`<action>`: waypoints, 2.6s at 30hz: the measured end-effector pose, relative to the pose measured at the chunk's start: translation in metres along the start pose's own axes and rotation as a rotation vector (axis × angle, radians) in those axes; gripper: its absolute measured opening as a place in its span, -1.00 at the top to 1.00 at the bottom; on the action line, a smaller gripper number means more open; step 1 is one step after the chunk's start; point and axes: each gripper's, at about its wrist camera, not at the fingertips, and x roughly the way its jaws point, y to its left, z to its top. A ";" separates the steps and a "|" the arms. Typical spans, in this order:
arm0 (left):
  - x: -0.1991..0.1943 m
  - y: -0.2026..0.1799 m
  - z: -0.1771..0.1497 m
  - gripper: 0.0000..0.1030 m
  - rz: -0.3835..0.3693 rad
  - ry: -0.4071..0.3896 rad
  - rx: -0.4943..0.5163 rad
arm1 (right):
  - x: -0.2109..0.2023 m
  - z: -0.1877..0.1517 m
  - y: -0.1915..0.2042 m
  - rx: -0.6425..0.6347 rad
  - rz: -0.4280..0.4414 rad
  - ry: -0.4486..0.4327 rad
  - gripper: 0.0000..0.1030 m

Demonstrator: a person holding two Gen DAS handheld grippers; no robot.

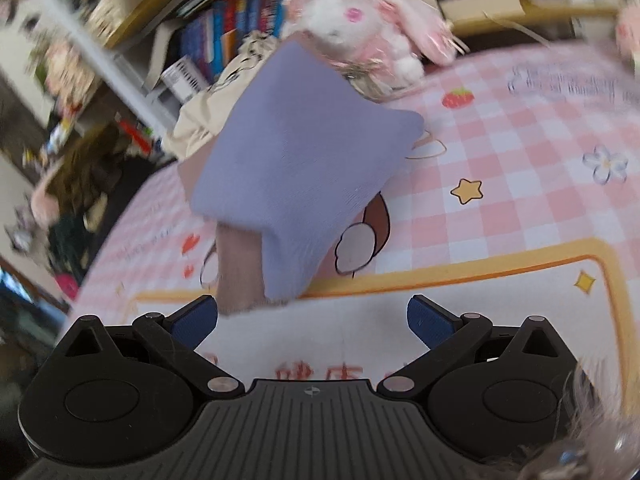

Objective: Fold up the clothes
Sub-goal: 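Grasp the lavender sweater edge with the right gripper while the left gripper approaches, then grasp the sweater with the left gripper and lift it with both grippers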

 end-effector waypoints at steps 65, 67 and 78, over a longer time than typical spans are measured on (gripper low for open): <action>-0.023 -0.075 -0.001 0.20 -0.162 -0.072 0.299 | -0.043 0.002 0.020 0.225 0.521 0.168 0.03; -0.013 -0.065 0.000 0.68 -0.204 0.007 0.228 | -0.043 -0.002 0.015 0.246 0.505 0.162 0.04; -0.027 -0.045 0.004 0.83 -0.199 -0.011 0.154 | -0.018 -0.034 -0.063 0.672 0.317 0.146 0.08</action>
